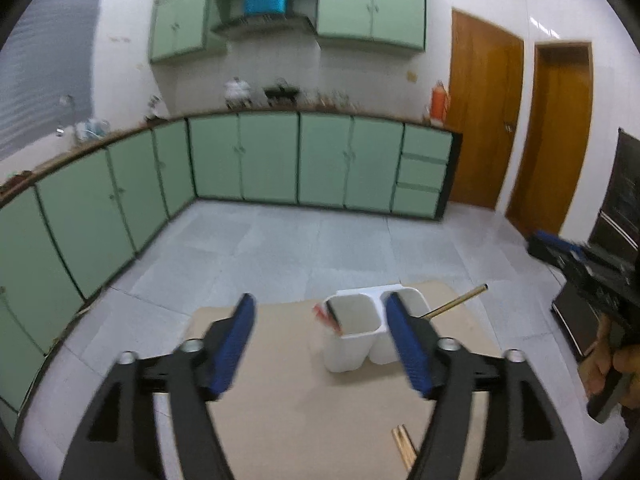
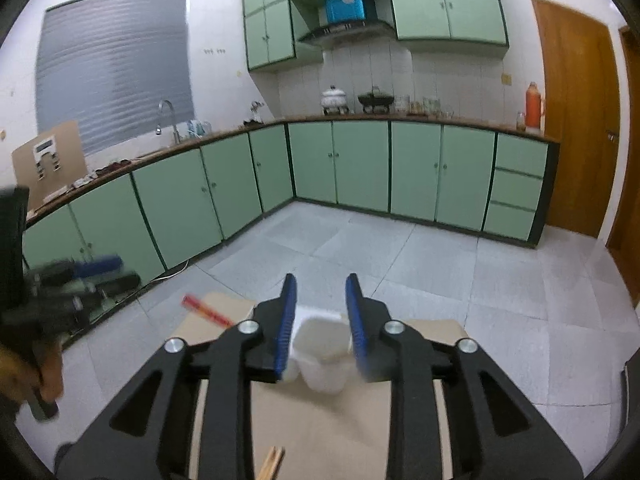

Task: Organize utensils
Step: 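Open the left tool over the holder while the right tool drops the black chopstick in, then move both tools back to the remaining chopsticks on the table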

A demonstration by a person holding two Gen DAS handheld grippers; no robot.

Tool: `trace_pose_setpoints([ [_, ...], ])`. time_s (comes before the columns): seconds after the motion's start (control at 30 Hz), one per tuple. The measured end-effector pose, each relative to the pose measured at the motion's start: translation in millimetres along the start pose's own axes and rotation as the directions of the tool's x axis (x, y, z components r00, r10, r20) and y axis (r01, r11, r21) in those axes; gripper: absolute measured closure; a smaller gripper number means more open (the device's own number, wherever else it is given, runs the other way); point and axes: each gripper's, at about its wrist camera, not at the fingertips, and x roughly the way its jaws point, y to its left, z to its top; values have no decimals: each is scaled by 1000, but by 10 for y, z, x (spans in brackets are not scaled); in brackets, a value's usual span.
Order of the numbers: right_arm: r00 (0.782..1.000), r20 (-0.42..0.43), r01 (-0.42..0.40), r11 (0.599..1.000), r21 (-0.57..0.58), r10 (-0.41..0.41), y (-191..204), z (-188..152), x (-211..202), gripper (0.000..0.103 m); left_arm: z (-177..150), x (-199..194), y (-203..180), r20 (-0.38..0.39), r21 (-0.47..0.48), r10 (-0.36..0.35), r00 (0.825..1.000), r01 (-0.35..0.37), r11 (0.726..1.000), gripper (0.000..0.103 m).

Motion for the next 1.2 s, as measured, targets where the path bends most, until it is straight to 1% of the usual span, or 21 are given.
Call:
trace_pose_setpoints([
  [0.03,1000,7,5,1000,-8,-5,35,-145,-129,66,-108,-129,15,21,3,11,1000,-11,1000,24],
  [0.07,1000,9,12,1000,-22,-12,80,-354,-270,66,-265,-284,23,47,6,22,999,-22,1000,23],
  [0.1,1000,7,15,999,-30,-15,121,-513,-367,65,-421,-411,12,68,9,36,997,-37,999,18],
  [0.13,1000,4,25,999,-41,-25,177,-754,-487,64,-576,-519,0,82,13,44,996,-45,999,14],
  [0.2,999,-11,34,998,-45,-35,287,-1210,-660,63,-985,-739,-58,109,14,42,993,-43,999,10],
  [0.23,999,-35,28,999,-43,-30,348,-1458,-720,63,-1161,-815,-83,109,7,39,993,-40,999,8],
  [0.27,998,-53,25,999,-42,-27,398,-1631,-756,63,-1294,-872,-97,106,-5,39,994,-38,999,7],
  [0.33,994,-112,3,999,-43,-8,549,-2103,-817,63,-1641,-996,-147,104,-43,33,994,-29,999,6],
  [0.43,983,-183,-38,997,-71,25,782,-2600,-828,63,-2010,-1116,-244,114,-44,32,993,-27,999,6],
  [0.53,970,-242,-65,990,-126,32,1004,-2935,-787,64,-2350,-1192,-297,81,-66,19,997,-13,998,6],
  [0.63,958,-280,-96,986,-138,54,1140,-3106,-767,65,-2541,-1269,-273,69,-99,33,997,-26,995,6],
  [0.7,956,-289,-105,982,-159,55,1199,-3136,-762,65,-2607,-1283,-250,57,-116,34,998,-27,993,6],
  [0.77,953,-300,-107,981,-164,54,1193,-3131,-732,69,-2668,-1300,-267,48,-108,43,998,-38,993,6],
  [0.87,950,-308,-105,983,-150,54,1137,-3145,-700,72,-2697,-1304,-293,47,-98,41,998,-37,995,6],
  [0.93,951,-306,-92,989,-117,52,1052,-3126,-690,78,-2717,-1300,-317,40,-98,38,998,-33,995,6],
  [0.97,952,-304,-72,992,-106,36,1013,-3119,-679,79,-2725,-1287,-324,36,-95,36,999,-32,995,6],
  [1.0,953,-304,-54,994,-98,22,973,-3125,-683,80,-2741,-1274,-334,30,-89,36,999,-33,995,6],
  [1.07,952,-304,-48,996,-69,25,907,-3124,-678,80,-2772,-1219,-377,13,-69,36,999,-35,997,6],
  [1.1,953,-302,-56,996,-63,34,900,-3117,-689,79,-2790,-1180,-403,1,-57,32,999,-31,998,6],
  [1.2,954,-294,-88,993,-85,59,963,-3120,-718,78,-2862,-1091,-487,-30,-28,11,999,-12,1000,6],
])
